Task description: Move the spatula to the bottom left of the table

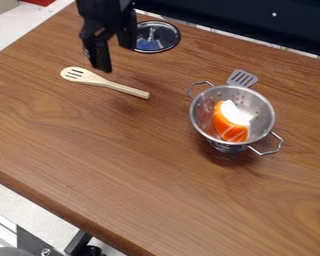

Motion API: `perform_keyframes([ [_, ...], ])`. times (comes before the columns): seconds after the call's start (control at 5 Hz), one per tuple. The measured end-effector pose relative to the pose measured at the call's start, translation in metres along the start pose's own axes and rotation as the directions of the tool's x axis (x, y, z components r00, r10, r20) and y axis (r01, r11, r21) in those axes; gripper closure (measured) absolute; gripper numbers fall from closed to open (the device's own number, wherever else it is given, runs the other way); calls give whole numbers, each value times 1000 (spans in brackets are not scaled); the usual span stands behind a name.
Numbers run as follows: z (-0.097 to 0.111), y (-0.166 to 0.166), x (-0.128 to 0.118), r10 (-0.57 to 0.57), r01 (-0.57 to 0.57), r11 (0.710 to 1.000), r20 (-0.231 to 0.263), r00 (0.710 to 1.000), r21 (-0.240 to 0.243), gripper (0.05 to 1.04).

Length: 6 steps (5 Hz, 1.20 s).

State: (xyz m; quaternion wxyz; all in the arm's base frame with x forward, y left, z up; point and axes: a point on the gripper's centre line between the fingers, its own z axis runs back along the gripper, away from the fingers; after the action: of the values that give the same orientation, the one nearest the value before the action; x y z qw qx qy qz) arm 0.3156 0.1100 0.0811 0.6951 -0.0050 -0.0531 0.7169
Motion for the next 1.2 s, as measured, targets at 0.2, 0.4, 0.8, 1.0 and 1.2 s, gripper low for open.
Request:
perform_keyframes([
  [0.2,-12,-6,-7,8,-9,1000,-21,1000,-22,83],
  [0.4,-23,-1,-12,-3,1,1000,-79,997,-19,83],
  [0.8,-40,6,-19,0,0,1000,-70,998,-6,127],
  [1.0,-43,8,-20,-9,11,1000,-80,997,15,394],
  [1.2,-44,8,-20,-17,18,1000,-79,997,12,690],
])
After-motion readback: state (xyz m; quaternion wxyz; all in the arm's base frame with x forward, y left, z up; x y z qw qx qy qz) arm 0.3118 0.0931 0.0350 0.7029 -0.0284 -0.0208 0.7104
